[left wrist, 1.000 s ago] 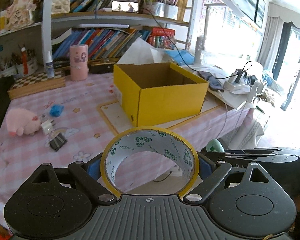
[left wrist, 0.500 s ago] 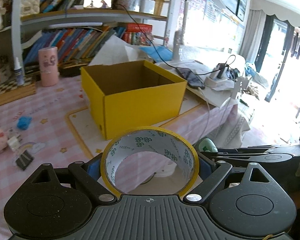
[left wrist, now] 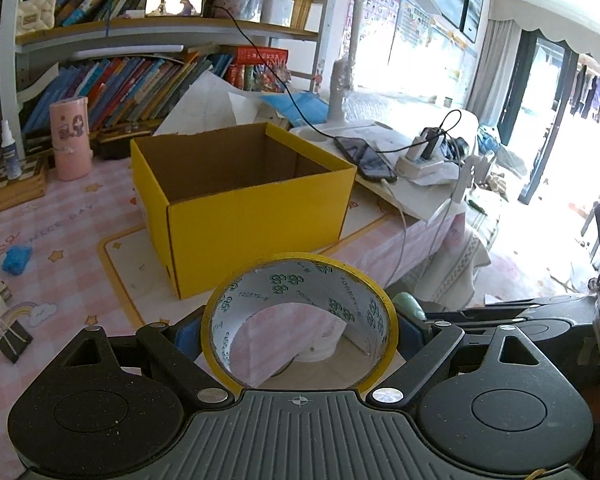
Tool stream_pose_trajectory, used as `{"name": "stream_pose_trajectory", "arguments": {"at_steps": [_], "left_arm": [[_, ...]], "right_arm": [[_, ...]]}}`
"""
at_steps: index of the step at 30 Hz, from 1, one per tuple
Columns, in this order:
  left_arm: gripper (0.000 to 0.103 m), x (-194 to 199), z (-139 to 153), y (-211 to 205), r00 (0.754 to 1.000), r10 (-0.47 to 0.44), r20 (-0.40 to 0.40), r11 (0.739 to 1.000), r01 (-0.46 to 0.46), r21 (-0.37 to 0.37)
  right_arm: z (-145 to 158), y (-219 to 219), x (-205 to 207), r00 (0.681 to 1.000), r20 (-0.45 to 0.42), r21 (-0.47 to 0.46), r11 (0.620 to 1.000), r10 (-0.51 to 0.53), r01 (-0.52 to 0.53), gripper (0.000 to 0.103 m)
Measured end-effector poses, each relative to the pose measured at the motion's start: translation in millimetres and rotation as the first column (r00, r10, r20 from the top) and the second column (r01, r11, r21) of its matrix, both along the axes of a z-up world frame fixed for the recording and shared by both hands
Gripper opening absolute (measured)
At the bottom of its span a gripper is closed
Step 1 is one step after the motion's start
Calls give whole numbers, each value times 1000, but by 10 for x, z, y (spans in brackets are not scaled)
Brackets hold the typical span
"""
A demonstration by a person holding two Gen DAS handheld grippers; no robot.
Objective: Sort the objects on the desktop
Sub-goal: 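Carry the tape roll and green stick with both tools over the yellow box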
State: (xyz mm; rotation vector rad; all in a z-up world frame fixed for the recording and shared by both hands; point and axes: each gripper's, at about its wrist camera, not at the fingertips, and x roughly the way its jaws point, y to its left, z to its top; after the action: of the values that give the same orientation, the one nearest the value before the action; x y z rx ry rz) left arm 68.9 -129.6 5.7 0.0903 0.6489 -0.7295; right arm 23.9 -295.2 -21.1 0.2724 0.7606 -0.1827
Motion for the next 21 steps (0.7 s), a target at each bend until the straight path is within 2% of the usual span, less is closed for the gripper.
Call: {"name": "stream_pose_trajectory", "arguments": {"at_steps": [7,14,21], "left_arm": [[92,161,59,-160,999,34,30,999,-34,-7],[92,429,322,-358,992,75,102,996,-70,-55],[92,758,603,-618,968,144,207,988,-128,-90]], "right_arm": [[25,-172,214,1000,6,-4,1000,25,-25,19],[315,-453,545,992,107,-55,996,70,-64,19],[655,-788,1042,967,215,-84,989,135,-120,19]]}}
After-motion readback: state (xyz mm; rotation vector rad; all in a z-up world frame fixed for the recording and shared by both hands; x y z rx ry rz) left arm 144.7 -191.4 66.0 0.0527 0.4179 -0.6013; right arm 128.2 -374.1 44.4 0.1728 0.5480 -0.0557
